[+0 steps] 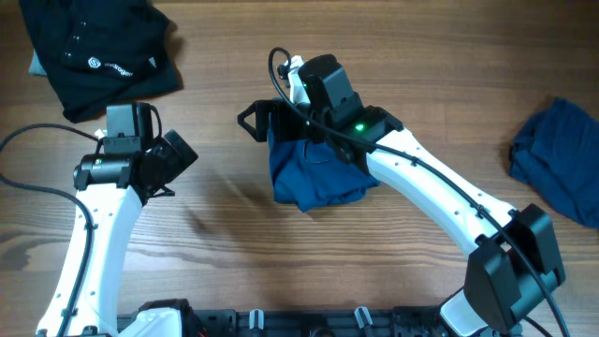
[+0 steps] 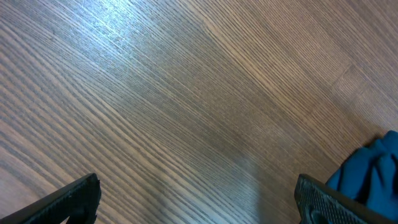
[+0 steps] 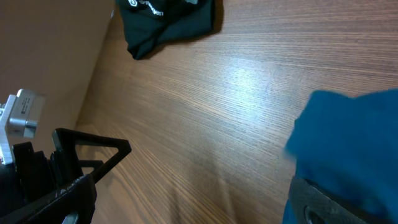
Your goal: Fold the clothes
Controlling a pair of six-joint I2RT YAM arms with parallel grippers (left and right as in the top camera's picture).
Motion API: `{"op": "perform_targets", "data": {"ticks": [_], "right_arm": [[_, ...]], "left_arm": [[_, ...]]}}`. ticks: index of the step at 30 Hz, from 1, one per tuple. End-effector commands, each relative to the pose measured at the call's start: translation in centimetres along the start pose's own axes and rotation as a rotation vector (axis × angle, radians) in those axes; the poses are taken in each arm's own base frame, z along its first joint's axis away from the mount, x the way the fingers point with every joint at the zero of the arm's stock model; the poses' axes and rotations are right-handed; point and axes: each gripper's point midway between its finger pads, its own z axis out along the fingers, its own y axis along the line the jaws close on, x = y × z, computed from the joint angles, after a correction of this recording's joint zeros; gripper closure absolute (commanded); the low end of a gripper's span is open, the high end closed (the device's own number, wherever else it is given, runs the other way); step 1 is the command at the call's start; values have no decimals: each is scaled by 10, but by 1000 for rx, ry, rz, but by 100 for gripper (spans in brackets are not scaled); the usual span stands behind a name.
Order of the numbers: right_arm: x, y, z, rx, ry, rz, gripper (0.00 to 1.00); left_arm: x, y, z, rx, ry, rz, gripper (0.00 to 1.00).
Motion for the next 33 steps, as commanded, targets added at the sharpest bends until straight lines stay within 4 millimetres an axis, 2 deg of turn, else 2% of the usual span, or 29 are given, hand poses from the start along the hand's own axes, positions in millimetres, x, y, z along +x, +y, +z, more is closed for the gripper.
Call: {"op": "perform_targets", "data": {"ticks": [1, 7, 9, 10, 14, 18, 27, 33], "right_arm": [[-3, 0, 3, 1, -1, -17, 0], [3, 4, 5, -27, 26, 5, 0], [3, 0, 6, -8, 26, 10, 1], [4, -4, 6, 13, 23, 13, 0], [12, -43, 3, 212, 24, 47, 0], [35, -55, 4, 264, 106, 120, 0], [56, -27, 18, 242, 133, 124, 0], [60, -33, 21, 283, 122, 161, 1]], "left_arm": [[3, 2, 4, -7, 16, -13, 0], [2, 2, 4, -6, 14, -13, 0], [2, 2, 4, -6, 14, -13, 0], [2, 2, 4, -6, 14, -13, 0], [2, 2, 4, -6, 14, -13, 0], [1, 1, 4, -2, 10, -14, 0], [1, -1, 4, 11, 12, -14, 0], [3, -4, 4, 25, 23, -14, 0]]}}
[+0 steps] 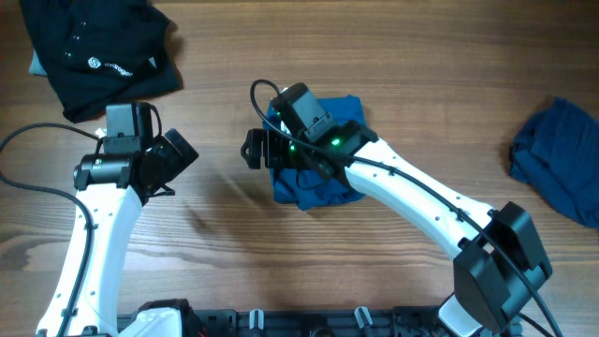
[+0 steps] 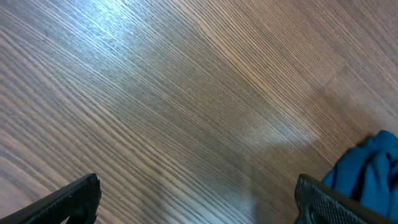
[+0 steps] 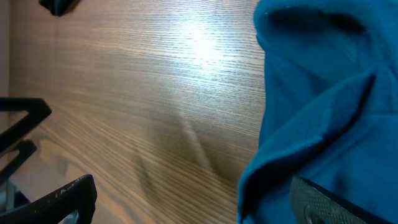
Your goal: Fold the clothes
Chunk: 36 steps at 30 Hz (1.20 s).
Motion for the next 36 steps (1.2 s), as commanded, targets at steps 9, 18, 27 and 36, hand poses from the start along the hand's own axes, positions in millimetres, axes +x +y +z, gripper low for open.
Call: {"op": "perform_targets", "data": {"ticks": [9, 18, 27, 36], "right_arm": [[10, 11, 32, -72, 71, 26, 0], [10, 6, 33, -30, 51, 26, 7], [8, -4, 34, 22, 33, 40, 96], [14, 41, 28, -207, 109, 28, 96]], "left_arm": [[4, 0, 4, 5, 22, -13, 0], [4, 0, 4, 5, 22, -13, 0], [4, 0, 4, 4, 22, -13, 0], [4, 0, 4, 4, 22, -13, 0]]}}
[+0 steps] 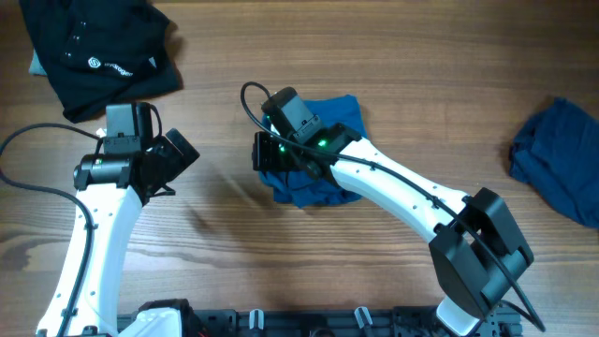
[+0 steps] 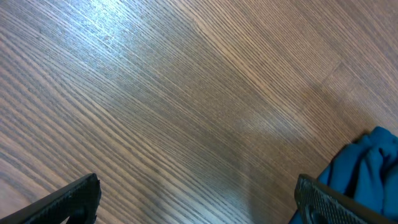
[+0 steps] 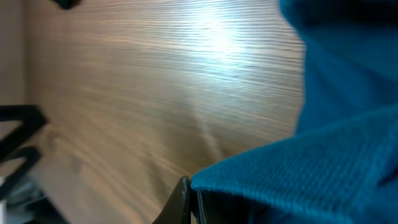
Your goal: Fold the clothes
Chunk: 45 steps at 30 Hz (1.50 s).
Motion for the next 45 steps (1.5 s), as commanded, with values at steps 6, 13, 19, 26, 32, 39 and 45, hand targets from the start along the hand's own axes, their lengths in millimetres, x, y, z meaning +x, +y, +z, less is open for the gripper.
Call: {"op": "perform_targets", "data": {"ticks": [6, 13, 19, 26, 32, 39, 45], "right_arm": [[6, 28, -2, -161, 84, 17, 93], [1, -16, -3, 13, 60, 65, 49], [0, -42, -7, 152, 27, 36, 44], [-9, -9, -34, 40, -16, -79, 49], [-22, 36, -79, -109, -104, -132, 81], [-30, 62, -76, -240, -123, -178, 96], [-23, 6, 2, -90, -33, -104, 96]], "left_arm": [[2, 2, 4, -4, 15, -13, 0], [3, 2, 4, -4, 16, -13, 0], [2, 2, 4, -4, 15, -13, 0], [2, 2, 4, -4, 15, -13, 0], [2, 2, 4, -4, 15, -13, 0], [1, 1, 4, 1, 9, -14, 0], [2, 1, 4, -1, 12, -13, 0]]}}
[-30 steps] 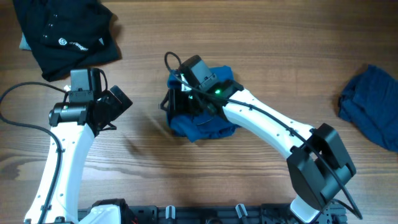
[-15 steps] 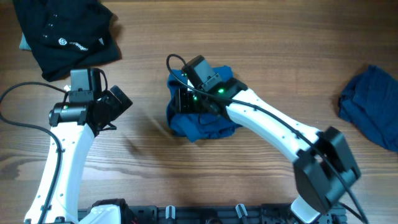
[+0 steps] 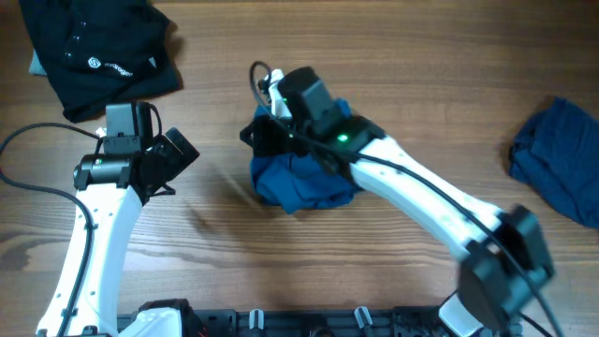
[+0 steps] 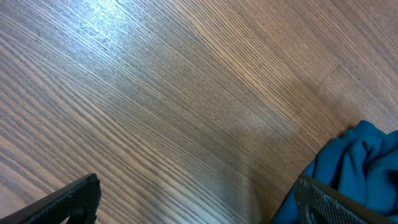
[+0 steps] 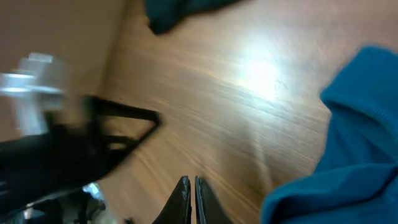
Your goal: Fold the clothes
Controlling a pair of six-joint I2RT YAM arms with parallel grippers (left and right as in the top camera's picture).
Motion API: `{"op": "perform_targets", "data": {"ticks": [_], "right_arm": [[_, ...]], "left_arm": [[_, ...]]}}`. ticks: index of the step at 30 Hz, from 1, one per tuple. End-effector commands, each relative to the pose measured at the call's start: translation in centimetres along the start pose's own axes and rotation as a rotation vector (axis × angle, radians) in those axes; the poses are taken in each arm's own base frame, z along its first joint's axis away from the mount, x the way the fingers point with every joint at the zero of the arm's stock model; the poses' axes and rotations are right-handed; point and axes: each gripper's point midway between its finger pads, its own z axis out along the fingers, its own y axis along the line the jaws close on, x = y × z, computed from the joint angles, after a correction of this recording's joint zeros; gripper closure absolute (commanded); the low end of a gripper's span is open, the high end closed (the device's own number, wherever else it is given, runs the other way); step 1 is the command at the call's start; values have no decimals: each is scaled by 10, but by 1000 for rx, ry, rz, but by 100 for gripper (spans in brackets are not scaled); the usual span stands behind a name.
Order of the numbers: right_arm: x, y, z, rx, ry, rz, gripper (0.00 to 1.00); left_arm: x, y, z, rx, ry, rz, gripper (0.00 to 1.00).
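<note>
A crumpled blue garment (image 3: 309,185) lies bunched in the middle of the wooden table (image 3: 393,56). My right gripper (image 3: 263,137) hangs over the bundle's upper left edge. In the right wrist view this gripper (image 5: 191,184) is shut, with nothing visible between its fingers, and the blue cloth (image 5: 351,168) lies apart at the lower right. My left gripper (image 3: 178,154) stands open to the left of the bundle. In the left wrist view that gripper (image 4: 196,205) is over bare wood, with the blue cloth (image 4: 360,155) by its right finger (image 4: 323,199).
A black shirt (image 3: 94,47) with a white logo lies heaped at the back left corner. A dark blue garment (image 3: 557,159) lies at the right edge. My left arm (image 5: 93,143) shows blurred in the right wrist view.
My right gripper was shut on the blue garment's left edge; now it is shut with no cloth in it and sits farther back. The bundle's left edge lies a little farther left.
My right gripper was open over the bundle's back left side. Then it was open at the left edge, and after that shut on that edge. Now it is off the cloth and shut. My left arm stayed open in the same place throughout.
</note>
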Motion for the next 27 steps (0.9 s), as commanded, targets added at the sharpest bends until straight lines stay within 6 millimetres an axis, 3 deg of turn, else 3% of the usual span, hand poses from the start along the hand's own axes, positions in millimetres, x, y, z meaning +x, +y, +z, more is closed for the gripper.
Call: {"op": "perform_targets", "data": {"ticks": [1, 8, 13, 15, 18, 23, 27], "right_arm": [[18, -52, 42, 118, 68, 46, 96], [47, -133, 81, 254, 167, 147, 96], [41, -149, 78, 261, 165, 115, 96], [33, -144, 73, 230, 153, 91, 96], [19, -119, 62, 113, 142, 37, 96], [-25, -55, 13, -76, 21, -65, 95], [-56, -20, -30, -129, -107, -136, 92]], "left_arm": [[3, 2, 4, -7, 19, -13, 0], [3, 3, 4, -7, 19, -12, 0], [5, 4, 4, -11, 24, -12, 0], [5, 4, 4, -11, 24, -12, 0], [5, 4, 4, -11, 24, -9, 0], [5, 4, 4, -11, 24, -9, 0], [5, 4, 4, -11, 24, -9, 0]]}}
